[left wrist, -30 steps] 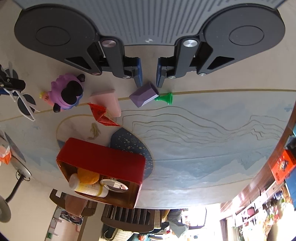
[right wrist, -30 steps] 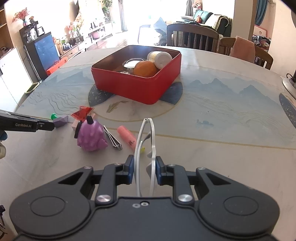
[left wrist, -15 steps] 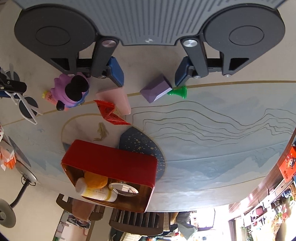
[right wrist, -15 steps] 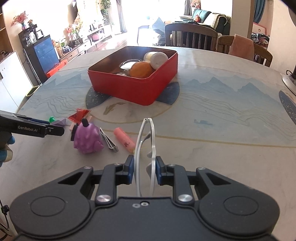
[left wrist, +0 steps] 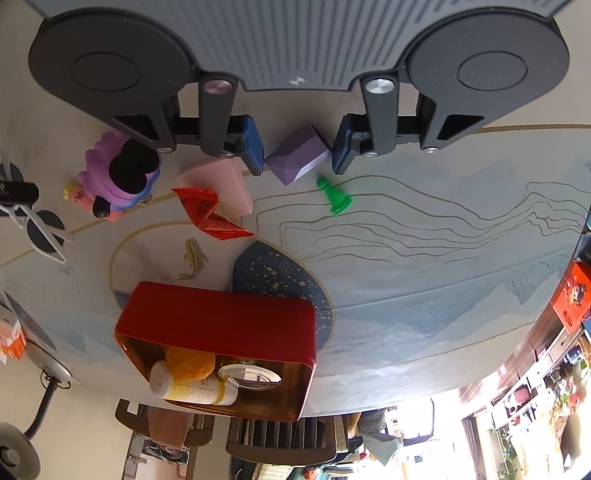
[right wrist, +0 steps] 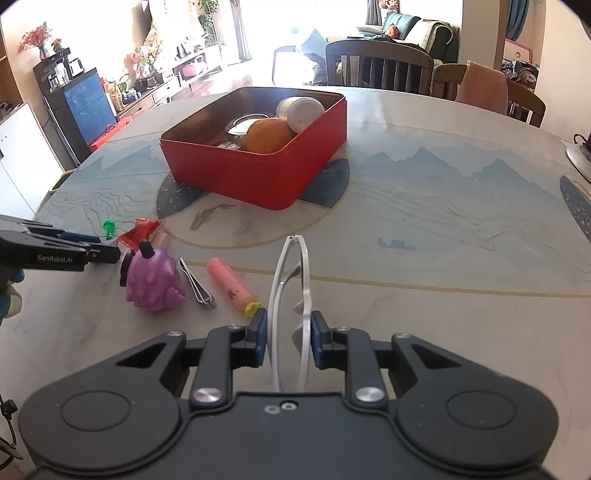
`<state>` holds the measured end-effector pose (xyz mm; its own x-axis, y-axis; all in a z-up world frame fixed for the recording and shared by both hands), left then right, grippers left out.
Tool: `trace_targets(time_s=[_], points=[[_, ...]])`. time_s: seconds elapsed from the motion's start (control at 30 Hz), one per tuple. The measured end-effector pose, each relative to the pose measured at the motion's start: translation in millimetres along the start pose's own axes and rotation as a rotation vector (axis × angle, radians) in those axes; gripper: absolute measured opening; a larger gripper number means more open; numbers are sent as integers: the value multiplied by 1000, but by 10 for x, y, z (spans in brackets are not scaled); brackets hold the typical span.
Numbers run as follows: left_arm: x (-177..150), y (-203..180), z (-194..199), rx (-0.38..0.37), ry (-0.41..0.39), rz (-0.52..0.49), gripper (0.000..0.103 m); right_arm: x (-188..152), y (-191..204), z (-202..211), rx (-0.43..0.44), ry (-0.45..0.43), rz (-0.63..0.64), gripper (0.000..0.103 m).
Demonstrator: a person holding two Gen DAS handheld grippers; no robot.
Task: Organize rigid objects
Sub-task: 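Carry the lavender block and white sunglasses over the red tin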
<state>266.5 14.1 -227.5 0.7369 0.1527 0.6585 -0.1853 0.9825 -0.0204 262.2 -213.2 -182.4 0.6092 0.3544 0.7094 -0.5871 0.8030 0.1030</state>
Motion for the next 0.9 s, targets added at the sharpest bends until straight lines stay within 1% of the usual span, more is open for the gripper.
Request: trace_targets(time_s=[0.3, 0.5, 0.7, 0.9], points=[[-12, 13, 91, 1, -1, 39, 39, 116, 45, 37, 1, -25, 2, 22], [67, 39, 232, -6, -19, 77, 39, 277, 126, 162, 13, -58, -6, 22], [271, 21, 445, -30, -68, 103, 39, 554, 243, 313, 22, -108, -2, 22], [594, -27, 621, -56, -131, 104, 39, 909, 309, 418, 32, -163, 1, 22]])
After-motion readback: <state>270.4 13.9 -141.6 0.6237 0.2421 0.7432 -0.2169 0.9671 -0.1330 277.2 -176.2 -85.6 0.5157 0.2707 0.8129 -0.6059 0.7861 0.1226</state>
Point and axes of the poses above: each gripper's, at about its wrist camera, not at the fingertips, and z roughly against the way its jaws point, y to its left, x to its top, the point moved 9 cm from there along -z, roughly the way its jaws point, and after that the axes turned 7 degrees about -y, right-handed, at the moved point
